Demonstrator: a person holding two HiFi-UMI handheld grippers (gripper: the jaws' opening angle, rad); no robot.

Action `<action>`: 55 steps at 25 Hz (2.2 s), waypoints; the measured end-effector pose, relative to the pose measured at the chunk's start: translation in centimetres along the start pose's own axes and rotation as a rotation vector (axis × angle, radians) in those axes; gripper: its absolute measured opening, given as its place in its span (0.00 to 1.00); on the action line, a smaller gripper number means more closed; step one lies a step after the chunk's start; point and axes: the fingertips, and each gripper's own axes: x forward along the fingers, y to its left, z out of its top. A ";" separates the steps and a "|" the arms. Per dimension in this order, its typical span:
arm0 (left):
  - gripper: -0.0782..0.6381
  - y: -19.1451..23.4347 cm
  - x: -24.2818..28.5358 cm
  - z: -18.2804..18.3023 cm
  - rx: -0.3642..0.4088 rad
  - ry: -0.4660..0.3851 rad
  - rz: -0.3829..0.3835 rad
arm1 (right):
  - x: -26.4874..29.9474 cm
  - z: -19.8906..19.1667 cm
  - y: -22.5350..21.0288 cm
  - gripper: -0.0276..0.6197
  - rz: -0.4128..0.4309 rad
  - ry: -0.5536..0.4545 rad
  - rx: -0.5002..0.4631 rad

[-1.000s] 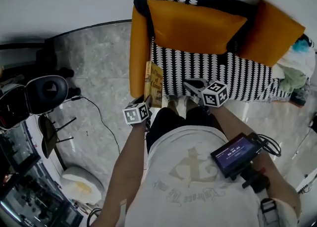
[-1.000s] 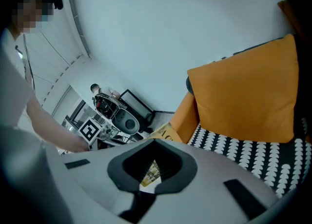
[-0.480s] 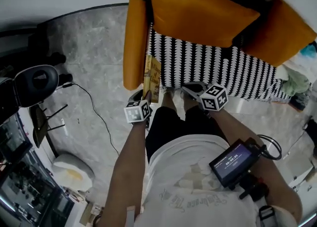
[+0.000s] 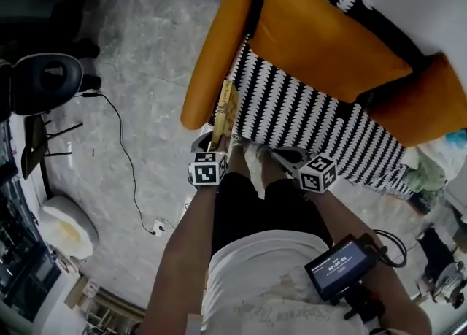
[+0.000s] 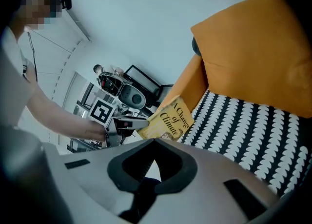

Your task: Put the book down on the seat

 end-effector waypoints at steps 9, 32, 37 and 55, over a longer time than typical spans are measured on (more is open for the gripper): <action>0.32 1.3 1.1 2.1 0.191 -0.088 0.086 | 1.1 -3.5 -0.1 0.06 0.016 0.079 -0.003; 0.32 4.9 7.2 -6.2 0.170 0.040 0.163 | 1.1 -7.3 -1.7 0.06 0.003 0.155 -0.001; 0.32 5.6 7.6 -6.5 0.165 0.018 0.188 | 0.7 -8.4 -2.1 0.06 -0.009 0.174 0.003; 0.37 6.9 6.5 -5.5 0.200 0.031 0.218 | 1.2 -6.2 -2.5 0.06 -0.010 0.149 0.015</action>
